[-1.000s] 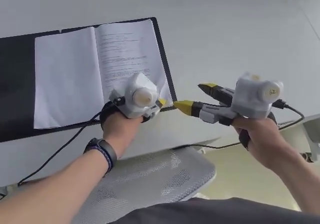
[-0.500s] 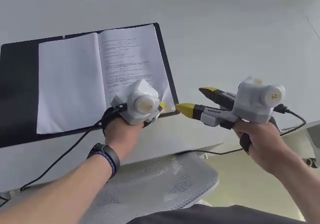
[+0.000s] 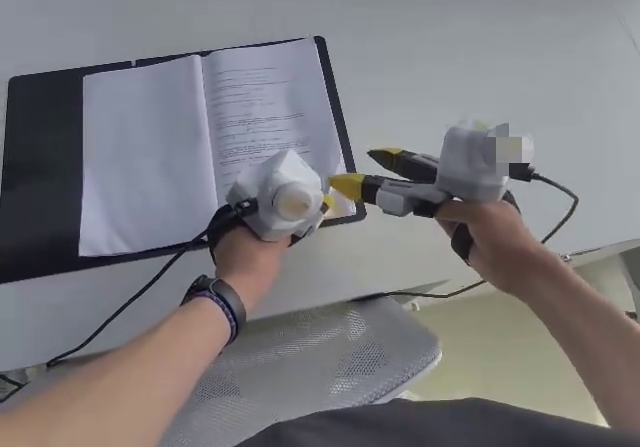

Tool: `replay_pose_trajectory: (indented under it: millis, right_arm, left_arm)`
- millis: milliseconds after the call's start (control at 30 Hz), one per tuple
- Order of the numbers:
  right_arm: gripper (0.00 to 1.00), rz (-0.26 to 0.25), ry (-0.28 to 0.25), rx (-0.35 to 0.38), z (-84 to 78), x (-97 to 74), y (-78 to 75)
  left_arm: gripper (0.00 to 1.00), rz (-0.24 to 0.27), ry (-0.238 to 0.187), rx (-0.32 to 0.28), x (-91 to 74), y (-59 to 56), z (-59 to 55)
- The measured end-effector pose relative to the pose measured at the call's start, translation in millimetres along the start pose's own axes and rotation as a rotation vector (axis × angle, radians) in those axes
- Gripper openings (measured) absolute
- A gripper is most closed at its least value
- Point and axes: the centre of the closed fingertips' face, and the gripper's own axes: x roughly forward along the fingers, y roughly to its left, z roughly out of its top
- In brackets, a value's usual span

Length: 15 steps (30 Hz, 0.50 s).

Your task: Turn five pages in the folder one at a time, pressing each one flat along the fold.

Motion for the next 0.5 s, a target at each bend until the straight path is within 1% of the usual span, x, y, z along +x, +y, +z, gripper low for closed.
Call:
replay_pose_trajectory:
  millis: [100, 267, 500]
  right_arm:
    - [0.56, 0.012, 0.011, 0.011, -0.8, 8.0, -2.0]
    - [0.55, 0.037, 0.019, 0.034, -2.6, 16.9, -0.9]
    - [0.55, 0.047, 0.037, 0.057, -10.1, 21.5, -2.2]
  left_arm:
    - [0.16, -0.006, -0.001, -0.001, 0.1, 0.4, 0.3]
    - [0.15, -0.009, -0.005, -0.007, 0.4, 0.6, 0.3]
    - [0.15, -0.016, -0.016, -0.020, -0.3, 0.7, 0.4]
